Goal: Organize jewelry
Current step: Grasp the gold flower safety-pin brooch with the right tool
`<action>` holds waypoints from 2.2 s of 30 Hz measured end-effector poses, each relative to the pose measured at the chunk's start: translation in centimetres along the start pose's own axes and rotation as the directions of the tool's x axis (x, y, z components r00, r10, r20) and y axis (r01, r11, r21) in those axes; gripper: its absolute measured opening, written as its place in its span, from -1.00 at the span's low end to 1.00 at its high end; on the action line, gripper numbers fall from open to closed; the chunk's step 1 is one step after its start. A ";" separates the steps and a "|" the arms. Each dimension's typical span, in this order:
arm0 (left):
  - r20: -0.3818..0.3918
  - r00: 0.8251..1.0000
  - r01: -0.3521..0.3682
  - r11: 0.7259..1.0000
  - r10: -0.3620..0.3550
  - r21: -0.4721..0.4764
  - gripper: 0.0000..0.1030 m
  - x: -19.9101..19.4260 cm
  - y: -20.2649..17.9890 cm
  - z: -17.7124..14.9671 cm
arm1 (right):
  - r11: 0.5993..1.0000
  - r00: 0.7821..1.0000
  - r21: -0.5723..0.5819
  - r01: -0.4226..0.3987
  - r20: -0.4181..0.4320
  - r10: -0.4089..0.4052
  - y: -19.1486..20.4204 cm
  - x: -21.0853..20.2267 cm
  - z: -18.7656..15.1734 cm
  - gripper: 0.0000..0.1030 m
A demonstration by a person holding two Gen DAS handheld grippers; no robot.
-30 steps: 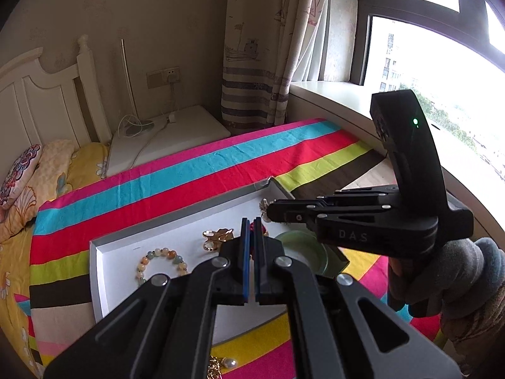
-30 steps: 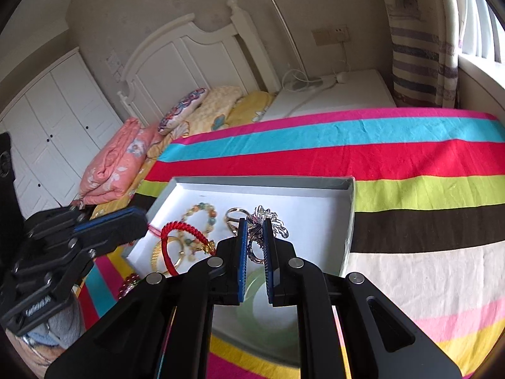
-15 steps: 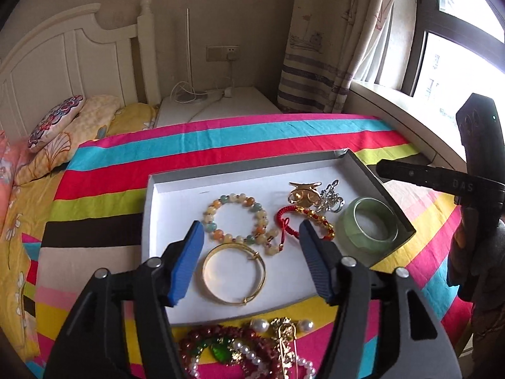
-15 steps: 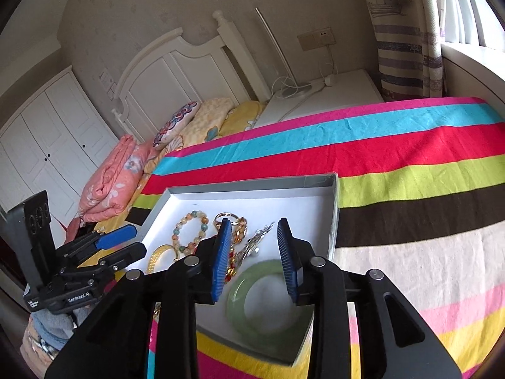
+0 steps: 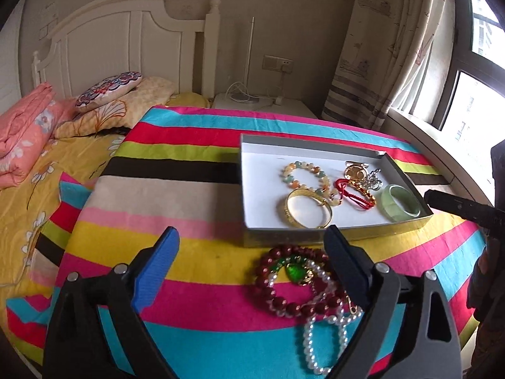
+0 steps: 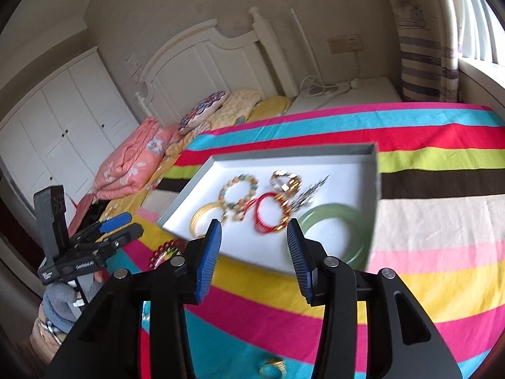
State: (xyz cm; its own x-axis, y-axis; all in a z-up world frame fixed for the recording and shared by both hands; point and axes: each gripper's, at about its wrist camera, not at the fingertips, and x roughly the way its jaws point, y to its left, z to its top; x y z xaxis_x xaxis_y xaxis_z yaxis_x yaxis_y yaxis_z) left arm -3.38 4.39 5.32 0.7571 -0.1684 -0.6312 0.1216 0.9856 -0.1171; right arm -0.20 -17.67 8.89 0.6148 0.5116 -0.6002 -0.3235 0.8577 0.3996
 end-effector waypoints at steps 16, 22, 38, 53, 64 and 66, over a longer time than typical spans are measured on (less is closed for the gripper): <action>0.014 0.999 0.038 0.971 -0.036 -0.235 0.85 -1.5 6.6 -3.6 | 0.994 0.982 -0.114 0.000 -0.189 -0.022 7.0 5.2 -5.1 -0.16; 0.020 0.999 0.053 0.968 -0.050 -0.244 0.86 -1.6 6.5 -3.6 | 0.991 0.970 -0.112 0.066 -0.224 -0.090 7.6 6.8 -5.2 -0.16; 0.072 0.993 0.112 0.964 -0.097 -0.242 0.93 -2.3 6.4 -3.7 | 0.968 0.948 -0.214 0.133 -0.259 -0.187 11.5 9.4 -5.6 -0.01; 0.078 0.991 0.122 0.963 -0.106 -0.242 0.94 -2.4 6.5 -3.9 | 0.922 0.938 -0.338 0.188 -0.216 -0.270 13.2 11.1 -5.4 -0.39; 0.074 0.985 0.170 0.966 -0.158 -0.195 0.94 -2.3 5.9 -3.9 | 0.967 0.978 -0.232 0.109 -0.148 -0.145 11.1 6.8 -4.9 -0.78; 0.063 0.979 0.200 0.969 -0.193 -0.142 0.93 -2.4 5.0 -3.8 | 0.976 0.983 -0.198 0.090 -0.143 -0.119 10.4 6.1 -4.8 -0.85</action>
State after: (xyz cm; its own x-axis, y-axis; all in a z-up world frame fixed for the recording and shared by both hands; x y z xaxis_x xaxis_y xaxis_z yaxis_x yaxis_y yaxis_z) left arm -7.08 9.72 3.34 0.7582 -0.3544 -0.5473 0.1784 0.9201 -0.3487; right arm -3.28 -5.39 6.07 0.5401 0.4078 -0.7362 -0.4033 0.8932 0.1989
